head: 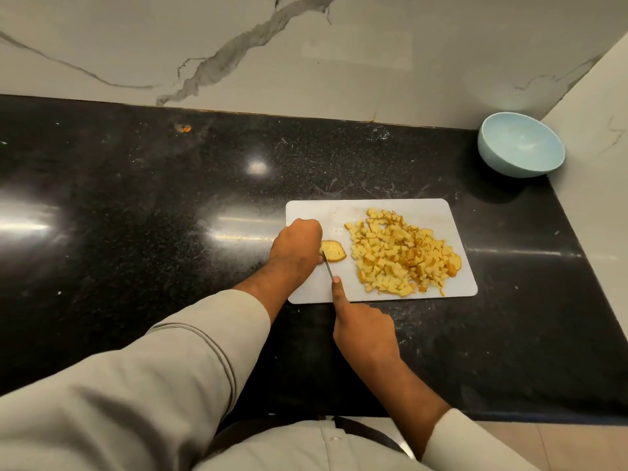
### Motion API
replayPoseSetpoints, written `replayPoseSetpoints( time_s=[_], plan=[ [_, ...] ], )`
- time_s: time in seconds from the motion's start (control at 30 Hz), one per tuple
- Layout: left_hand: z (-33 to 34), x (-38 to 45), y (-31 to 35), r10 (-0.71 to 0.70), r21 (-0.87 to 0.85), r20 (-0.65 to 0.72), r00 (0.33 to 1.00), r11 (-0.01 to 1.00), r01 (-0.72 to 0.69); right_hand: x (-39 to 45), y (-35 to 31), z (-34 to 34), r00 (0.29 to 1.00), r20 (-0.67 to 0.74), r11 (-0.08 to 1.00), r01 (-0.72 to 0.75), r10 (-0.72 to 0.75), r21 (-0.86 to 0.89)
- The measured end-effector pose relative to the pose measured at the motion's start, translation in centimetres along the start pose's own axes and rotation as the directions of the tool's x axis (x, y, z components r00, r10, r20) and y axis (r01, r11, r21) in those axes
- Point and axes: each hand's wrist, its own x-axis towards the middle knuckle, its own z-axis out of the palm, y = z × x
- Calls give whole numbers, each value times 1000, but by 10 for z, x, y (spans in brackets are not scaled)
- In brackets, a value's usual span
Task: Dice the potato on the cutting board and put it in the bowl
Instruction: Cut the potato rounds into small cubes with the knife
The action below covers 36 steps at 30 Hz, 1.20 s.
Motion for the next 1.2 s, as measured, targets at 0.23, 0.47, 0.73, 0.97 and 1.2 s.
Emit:
replayPoseSetpoints(
  time_s=[0.23,0.47,0.73,0.97,1.2],
  plan=[
    [5,-6,-14,-14,-164,-23,1000,986,10,-27,25,1,998,-60,1000,8,-6,29],
    [15,-20,-22,-35,-267,-81,996,964,12,5,-1,-3,993,-111,999,43,-45,-22],
    [15,-19,-23,-45,-243,-65,997,970,28,23,0,4,992,-116,997,47,-53,-53],
    [18,-13,-25,-20,-206,-39,999,978,11,25,5,-2,986,-149,997,-74,72,-5],
    [12,-2,-23,38,-184,30,999,982,-32,24,8,-11,977,-157,989,-145,142,-2]
  ],
)
